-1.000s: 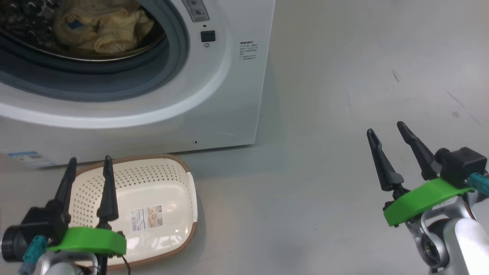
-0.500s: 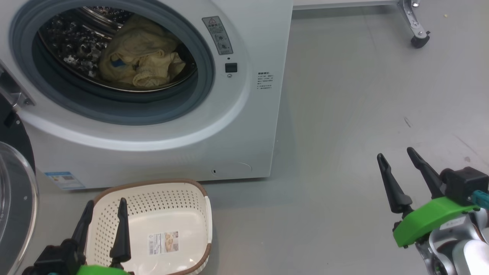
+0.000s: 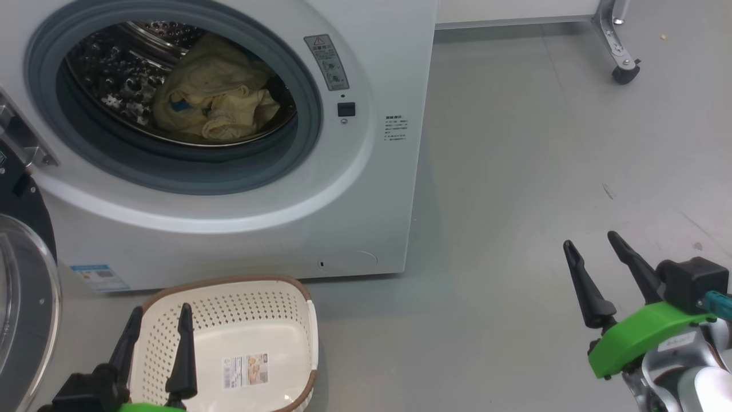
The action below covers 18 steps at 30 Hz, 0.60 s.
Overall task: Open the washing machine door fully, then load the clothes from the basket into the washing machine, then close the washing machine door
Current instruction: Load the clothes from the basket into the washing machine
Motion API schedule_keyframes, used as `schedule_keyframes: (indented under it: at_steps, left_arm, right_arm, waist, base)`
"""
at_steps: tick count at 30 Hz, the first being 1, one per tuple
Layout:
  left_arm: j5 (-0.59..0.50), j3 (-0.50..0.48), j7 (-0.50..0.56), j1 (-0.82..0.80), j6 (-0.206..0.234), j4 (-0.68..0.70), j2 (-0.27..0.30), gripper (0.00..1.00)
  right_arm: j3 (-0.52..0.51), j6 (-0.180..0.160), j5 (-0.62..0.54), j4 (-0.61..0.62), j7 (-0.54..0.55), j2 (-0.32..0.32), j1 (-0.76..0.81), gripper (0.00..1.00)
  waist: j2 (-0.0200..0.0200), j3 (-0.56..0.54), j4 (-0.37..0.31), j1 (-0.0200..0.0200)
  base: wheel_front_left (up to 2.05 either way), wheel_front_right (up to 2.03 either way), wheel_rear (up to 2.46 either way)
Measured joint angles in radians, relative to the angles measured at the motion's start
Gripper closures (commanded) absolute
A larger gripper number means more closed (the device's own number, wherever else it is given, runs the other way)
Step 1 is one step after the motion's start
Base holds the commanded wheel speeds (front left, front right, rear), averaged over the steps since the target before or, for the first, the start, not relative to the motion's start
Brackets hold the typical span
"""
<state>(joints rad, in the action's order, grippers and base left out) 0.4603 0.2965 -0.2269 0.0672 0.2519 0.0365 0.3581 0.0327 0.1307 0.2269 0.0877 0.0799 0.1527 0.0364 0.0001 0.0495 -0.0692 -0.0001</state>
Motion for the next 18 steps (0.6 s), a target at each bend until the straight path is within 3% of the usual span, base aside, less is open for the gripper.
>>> schedule_keyframes:
  at_steps: [18]
  left_arm:
    - [0.000, 0.002, 0.009, 0.000, 0.000, 0.012, 0.005, 0.00]
  right_arm:
    - [0.000, 0.000, 0.000, -0.001, 0.008, -0.001, 0.000, 0.00]
  waist:
    - [0.0000, -0.008, -0.001, 0.0000]
  base:
    - [0.00, 0.00, 0.00]
